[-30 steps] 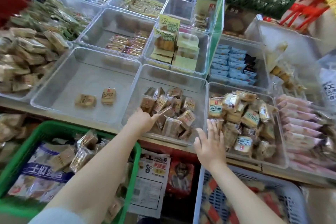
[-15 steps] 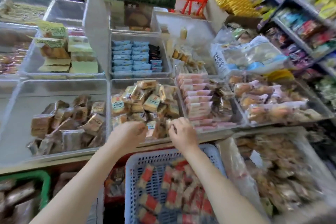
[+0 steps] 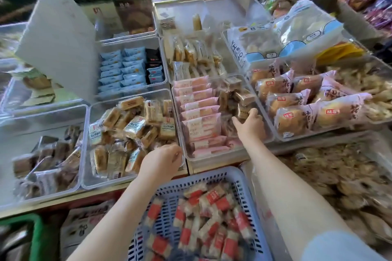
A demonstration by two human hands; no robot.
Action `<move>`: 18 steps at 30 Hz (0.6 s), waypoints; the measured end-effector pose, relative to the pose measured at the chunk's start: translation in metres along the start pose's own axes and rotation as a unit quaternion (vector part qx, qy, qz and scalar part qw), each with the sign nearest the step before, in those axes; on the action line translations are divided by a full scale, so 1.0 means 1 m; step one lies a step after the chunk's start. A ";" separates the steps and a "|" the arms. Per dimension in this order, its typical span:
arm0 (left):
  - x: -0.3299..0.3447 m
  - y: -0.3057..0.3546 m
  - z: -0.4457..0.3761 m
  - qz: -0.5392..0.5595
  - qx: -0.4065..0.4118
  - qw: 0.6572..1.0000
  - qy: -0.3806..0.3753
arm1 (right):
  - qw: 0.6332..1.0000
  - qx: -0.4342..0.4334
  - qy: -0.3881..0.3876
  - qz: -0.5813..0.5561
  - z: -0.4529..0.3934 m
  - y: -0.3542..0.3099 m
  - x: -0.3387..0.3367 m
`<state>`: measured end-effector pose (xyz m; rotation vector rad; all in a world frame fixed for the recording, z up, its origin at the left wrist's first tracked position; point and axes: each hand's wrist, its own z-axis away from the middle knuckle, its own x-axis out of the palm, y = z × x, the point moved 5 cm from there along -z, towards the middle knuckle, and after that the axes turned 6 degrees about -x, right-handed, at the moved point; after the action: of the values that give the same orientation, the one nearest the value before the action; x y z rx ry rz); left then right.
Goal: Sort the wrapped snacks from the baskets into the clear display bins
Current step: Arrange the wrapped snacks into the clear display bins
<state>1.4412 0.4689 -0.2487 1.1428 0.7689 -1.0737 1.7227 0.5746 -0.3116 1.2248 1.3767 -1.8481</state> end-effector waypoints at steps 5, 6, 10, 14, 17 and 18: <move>0.001 -0.004 0.013 -0.030 -0.007 1.000 0.006 | 0.998 0.046 0.030 -0.010 0.005 -0.008 -0.010; -0.001 -0.006 0.017 -0.025 -0.007 1.000 0.009 | 0.998 0.042 0.033 -0.021 0.011 -0.010 -0.015; -0.010 -0.019 0.037 0.029 0.018 0.997 0.062 | 0.991 -0.075 0.065 -0.086 0.069 -0.035 -0.037; -0.021 -0.047 0.058 0.055 0.034 0.991 0.114 | 0.962 -0.242 -0.013 -0.128 0.153 -0.099 -0.040; -0.035 -0.081 0.075 0.027 0.061 0.987 0.145 | 0.919 -0.322 -0.169 -0.150 0.208 -0.163 -0.022; -0.039 -0.097 0.081 0.014 0.065 0.987 0.143 | 0.903 -0.340 -0.216 -0.147 0.225 -0.185 -0.013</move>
<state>1.3340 0.3963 -0.2234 1.4355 0.9140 -0.9570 1.4979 0.4265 -0.1994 0.2455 1.7752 -1.4684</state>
